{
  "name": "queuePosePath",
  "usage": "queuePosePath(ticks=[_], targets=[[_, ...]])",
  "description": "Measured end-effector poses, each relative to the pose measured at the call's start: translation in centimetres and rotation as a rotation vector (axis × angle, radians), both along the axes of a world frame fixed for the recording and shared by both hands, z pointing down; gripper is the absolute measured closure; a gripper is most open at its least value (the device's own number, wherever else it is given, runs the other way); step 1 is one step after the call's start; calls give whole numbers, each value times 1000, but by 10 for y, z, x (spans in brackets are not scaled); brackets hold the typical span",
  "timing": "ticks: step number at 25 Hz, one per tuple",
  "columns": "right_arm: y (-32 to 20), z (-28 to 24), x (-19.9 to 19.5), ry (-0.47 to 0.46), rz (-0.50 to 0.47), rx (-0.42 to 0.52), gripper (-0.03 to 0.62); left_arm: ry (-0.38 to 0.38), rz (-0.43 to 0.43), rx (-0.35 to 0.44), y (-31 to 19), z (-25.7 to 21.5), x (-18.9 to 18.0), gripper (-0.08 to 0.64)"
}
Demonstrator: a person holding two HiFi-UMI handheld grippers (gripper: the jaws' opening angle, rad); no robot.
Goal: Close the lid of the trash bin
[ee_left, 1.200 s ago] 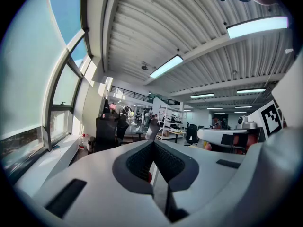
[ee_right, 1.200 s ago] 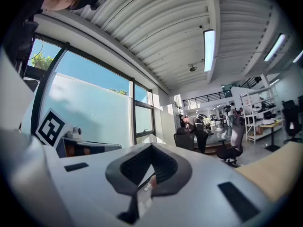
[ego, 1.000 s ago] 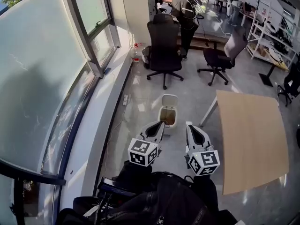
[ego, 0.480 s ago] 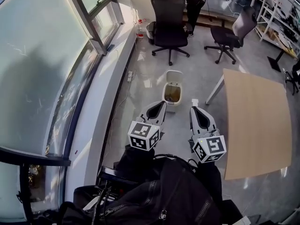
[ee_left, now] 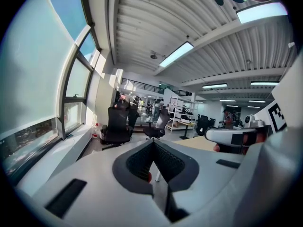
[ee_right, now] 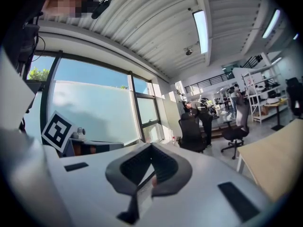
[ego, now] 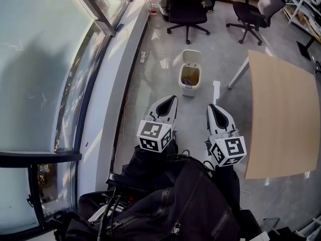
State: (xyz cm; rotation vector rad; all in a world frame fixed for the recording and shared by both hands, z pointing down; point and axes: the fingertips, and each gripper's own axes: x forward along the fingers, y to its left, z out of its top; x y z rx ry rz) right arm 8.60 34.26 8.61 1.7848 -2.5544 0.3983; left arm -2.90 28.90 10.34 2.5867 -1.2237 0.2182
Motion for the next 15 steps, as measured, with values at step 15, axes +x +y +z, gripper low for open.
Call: queuePosePath(ticks=[15], targets=[[-153, 54, -8, 21, -10, -128, 588, 11, 35, -122, -152, 61, 6, 558]])
